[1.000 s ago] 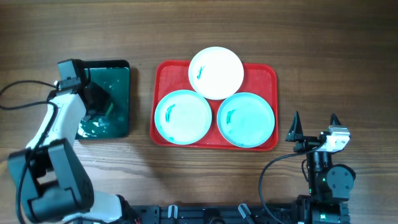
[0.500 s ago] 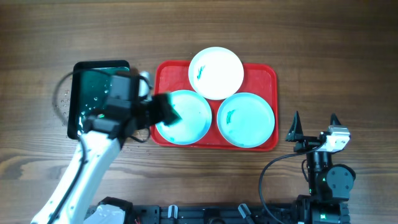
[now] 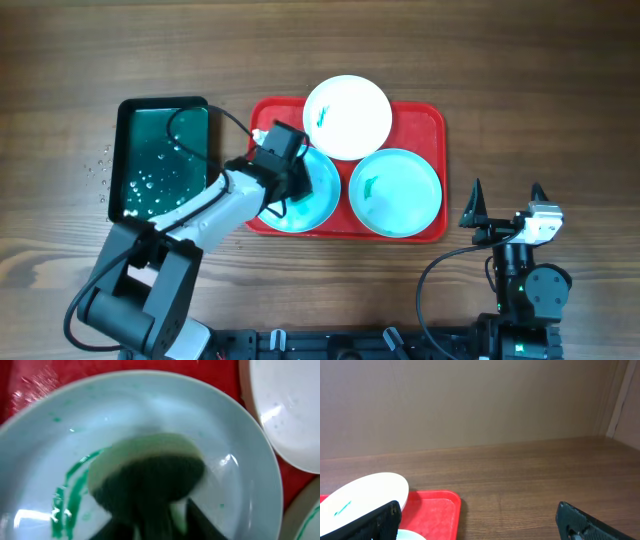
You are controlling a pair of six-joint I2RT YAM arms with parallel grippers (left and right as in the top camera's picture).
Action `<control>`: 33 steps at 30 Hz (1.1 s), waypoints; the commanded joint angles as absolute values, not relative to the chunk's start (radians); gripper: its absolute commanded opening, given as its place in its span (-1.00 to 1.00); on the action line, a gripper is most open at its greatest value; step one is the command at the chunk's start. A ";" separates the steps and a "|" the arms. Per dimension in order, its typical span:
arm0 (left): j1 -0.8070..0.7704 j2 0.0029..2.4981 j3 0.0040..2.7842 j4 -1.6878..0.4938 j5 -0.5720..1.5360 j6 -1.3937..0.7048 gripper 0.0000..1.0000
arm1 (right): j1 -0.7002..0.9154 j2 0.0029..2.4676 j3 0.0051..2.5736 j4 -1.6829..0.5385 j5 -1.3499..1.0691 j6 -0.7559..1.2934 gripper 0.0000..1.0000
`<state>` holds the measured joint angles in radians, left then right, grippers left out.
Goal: Clean dirty plates on tray and stack at the side
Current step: 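Lift the sponge with the left gripper onto the left blue plate, then reach the right gripper to the left blue plate's rim and grasp it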
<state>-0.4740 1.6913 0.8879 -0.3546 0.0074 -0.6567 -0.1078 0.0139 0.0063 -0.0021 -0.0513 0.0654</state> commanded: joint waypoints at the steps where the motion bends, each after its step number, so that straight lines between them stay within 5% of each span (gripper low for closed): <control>1: -0.435 1.579 0.900 -0.374 -0.026 -0.665 0.47 | -0.112 0.011 0.005 0.001 -0.060 0.056 1.00; 2: -0.430 1.525 0.905 -0.385 -0.005 -0.659 1.00 | -0.112 0.011 0.005 0.001 -0.060 0.056 0.99; 7: -0.427 1.203 0.905 -0.494 0.003 -0.659 1.00 | -0.112 0.011 0.005 0.001 -0.060 0.056 0.99; 12: -0.427 1.066 0.905 -0.822 -0.259 -0.671 1.00 | -0.112 0.011 0.005 0.001 -0.060 0.056 0.99; 19: -0.428 1.132 0.901 -0.892 -0.048 -0.670 1.00 | -0.112 0.011 0.005 0.001 -0.057 0.054 0.99; 20: -0.428 1.141 0.901 -0.892 -0.048 -0.670 1.00 | -0.112 0.011 0.005 0.007 -0.096 0.098 1.00; 23: -0.428 1.159 0.901 -0.893 -0.030 -0.670 1.00 | -0.112 0.011 0.005 0.034 -0.478 0.713 0.99; 27: -0.428 1.161 0.901 -0.908 -0.011 -0.670 1.00 | -0.112 0.011 0.006 0.053 -0.636 1.532 1.00; 30: -0.428 1.161 0.901 -0.918 -0.011 -0.670 1.00 | -0.112 0.014 0.028 0.568 -0.716 1.493 0.99; 33: -0.428 1.161 0.901 -0.917 -0.011 -0.670 1.00 | -0.112 0.073 0.257 0.359 -0.762 1.280 0.99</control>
<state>-0.4305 1.1542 0.9024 -0.9176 -0.0235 -0.6647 -0.1078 0.0261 0.0746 0.5220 -0.6746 1.4250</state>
